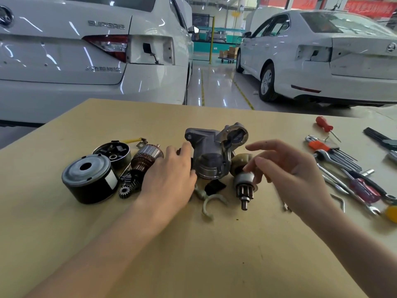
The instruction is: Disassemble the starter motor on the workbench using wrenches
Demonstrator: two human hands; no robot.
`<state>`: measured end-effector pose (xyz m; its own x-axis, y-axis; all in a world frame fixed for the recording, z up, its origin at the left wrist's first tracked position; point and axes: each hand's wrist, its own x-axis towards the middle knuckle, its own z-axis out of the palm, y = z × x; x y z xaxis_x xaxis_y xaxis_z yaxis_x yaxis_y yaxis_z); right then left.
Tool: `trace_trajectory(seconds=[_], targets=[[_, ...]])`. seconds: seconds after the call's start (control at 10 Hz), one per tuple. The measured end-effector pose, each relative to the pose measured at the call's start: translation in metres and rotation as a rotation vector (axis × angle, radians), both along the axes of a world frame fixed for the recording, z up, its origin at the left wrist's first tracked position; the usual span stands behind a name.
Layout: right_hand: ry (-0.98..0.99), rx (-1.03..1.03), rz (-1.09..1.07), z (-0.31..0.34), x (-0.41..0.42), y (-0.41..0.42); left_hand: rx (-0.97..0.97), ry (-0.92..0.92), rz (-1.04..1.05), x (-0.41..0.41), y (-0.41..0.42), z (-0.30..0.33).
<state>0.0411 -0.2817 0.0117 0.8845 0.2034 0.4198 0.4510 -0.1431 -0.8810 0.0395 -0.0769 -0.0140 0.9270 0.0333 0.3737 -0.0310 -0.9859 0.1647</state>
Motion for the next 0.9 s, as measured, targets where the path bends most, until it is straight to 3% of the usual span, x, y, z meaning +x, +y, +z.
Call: trace_trajectory(seconds=[0.3, 0.5, 0.7, 0.8, 0.9], targets=[[-0.021, -0.058, -0.022, -0.004, 0.004, -0.002, 0.052, 0.159, -0.012, -0.018, 0.011, 0.019], [0.015, -0.052, -0.024, -0.003, 0.006, -0.002, -0.006, 0.132, 0.021, -0.013, 0.017, 0.028], [0.000, -0.096, -0.040, -0.007, 0.009, -0.003, 0.067, 0.059, 0.017, -0.007, 0.016, 0.020], [-0.039, -0.146, -0.092, -0.010, 0.008, -0.003, 0.077, -0.067, 0.022, -0.012, 0.013, 0.025], [-0.071, -0.203, -0.210, -0.013, -0.004, -0.007, 0.059, -0.350, -0.290, -0.030, 0.010, 0.028]])
